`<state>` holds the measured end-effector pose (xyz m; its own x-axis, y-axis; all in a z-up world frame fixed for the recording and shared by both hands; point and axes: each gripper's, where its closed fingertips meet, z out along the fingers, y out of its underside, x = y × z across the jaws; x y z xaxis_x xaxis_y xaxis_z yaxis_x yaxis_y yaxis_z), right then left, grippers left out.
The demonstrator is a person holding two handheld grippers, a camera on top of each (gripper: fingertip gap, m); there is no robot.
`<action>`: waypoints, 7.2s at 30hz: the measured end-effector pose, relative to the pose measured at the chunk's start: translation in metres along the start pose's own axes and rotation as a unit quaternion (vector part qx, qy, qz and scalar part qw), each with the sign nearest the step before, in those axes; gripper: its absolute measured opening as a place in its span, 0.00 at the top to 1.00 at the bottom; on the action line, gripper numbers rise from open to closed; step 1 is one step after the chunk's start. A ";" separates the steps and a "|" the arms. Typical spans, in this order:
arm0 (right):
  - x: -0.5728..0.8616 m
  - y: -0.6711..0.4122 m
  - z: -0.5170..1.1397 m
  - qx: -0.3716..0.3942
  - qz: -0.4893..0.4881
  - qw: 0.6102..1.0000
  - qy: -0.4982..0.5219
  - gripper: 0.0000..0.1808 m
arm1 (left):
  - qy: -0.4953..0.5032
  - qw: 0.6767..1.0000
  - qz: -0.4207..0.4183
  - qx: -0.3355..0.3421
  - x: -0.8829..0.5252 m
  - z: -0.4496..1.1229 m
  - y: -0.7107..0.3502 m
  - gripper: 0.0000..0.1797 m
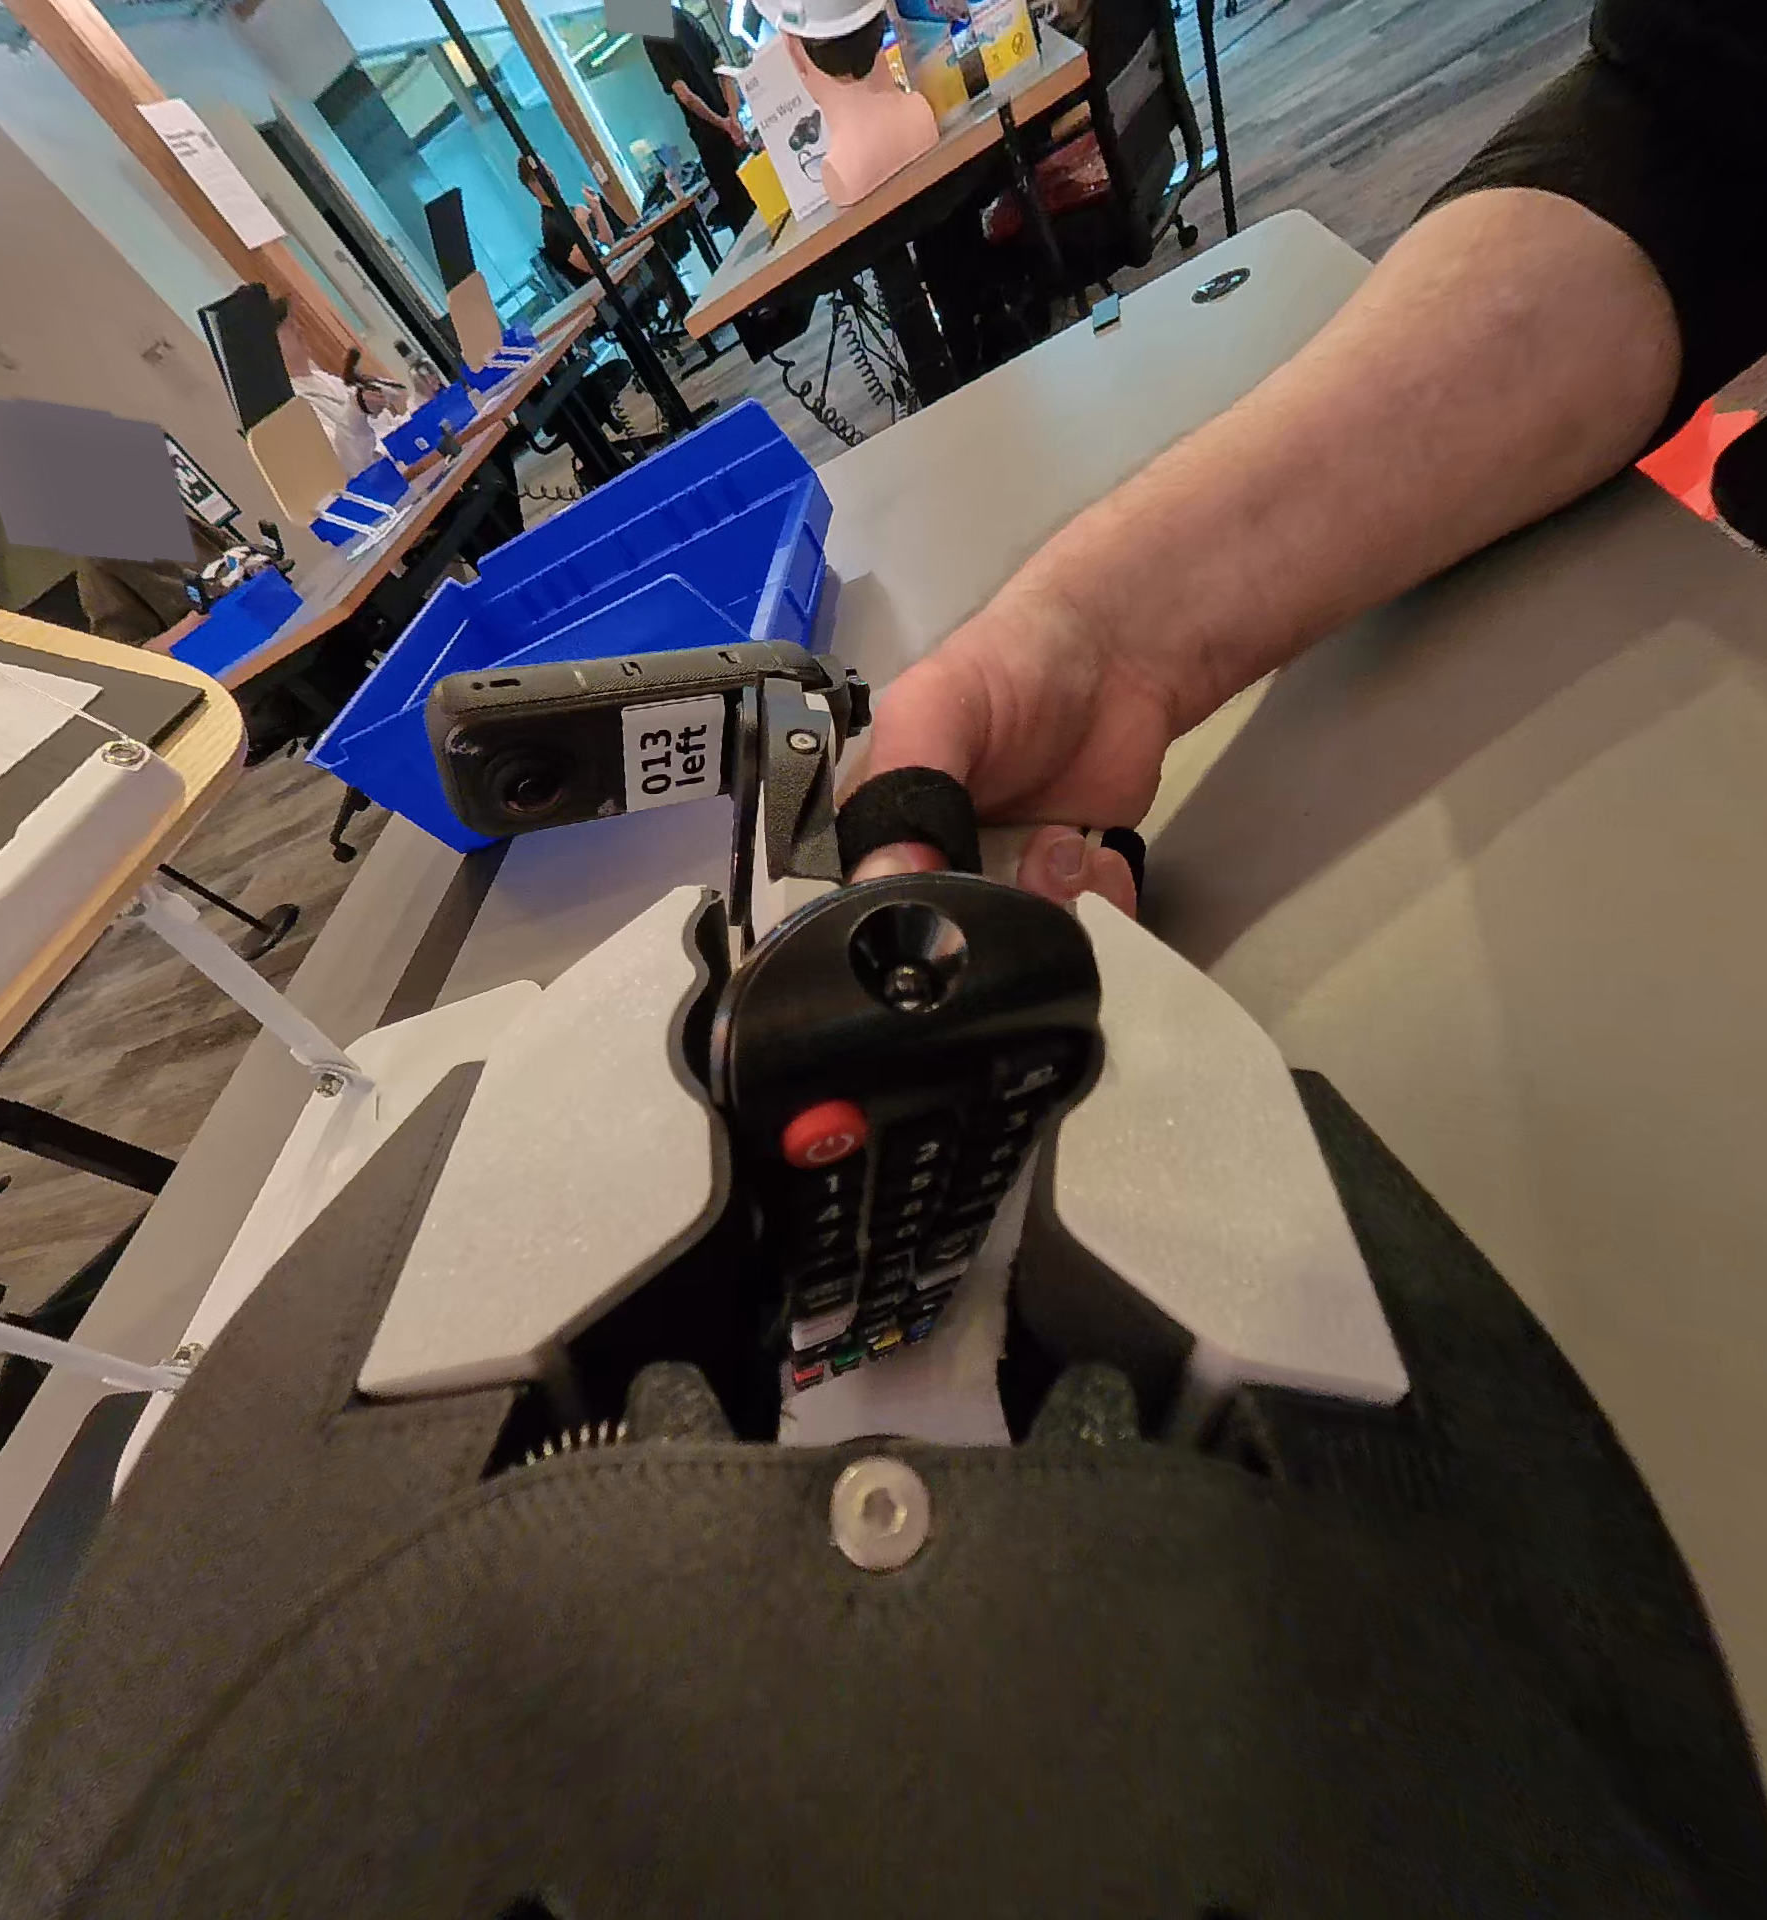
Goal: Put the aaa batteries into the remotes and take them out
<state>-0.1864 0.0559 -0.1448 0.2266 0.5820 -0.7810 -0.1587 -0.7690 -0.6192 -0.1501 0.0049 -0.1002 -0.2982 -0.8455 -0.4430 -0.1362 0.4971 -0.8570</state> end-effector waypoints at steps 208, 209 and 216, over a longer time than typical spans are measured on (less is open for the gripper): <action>0.029 0.019 0.011 -0.248 -0.661 0.598 0.380 0.62 | -0.056 0.869 -0.492 0.013 -0.051 -0.016 0.093 0.85; 0.029 0.018 0.011 -0.252 -0.663 0.595 0.378 0.62 | -0.058 0.869 -0.492 0.012 -0.051 -0.016 0.094 0.85; 0.030 0.019 0.006 -0.261 -0.653 0.602 0.378 0.68 | -0.055 0.864 -0.500 -0.010 -0.049 -0.011 0.099 0.84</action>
<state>-0.1881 0.0604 -0.1805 0.2340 0.6461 0.7265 0.9083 0.1212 -0.4004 -0.1596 0.0982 -0.1606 0.0688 -0.8667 0.4940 -0.2902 -0.4912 -0.8213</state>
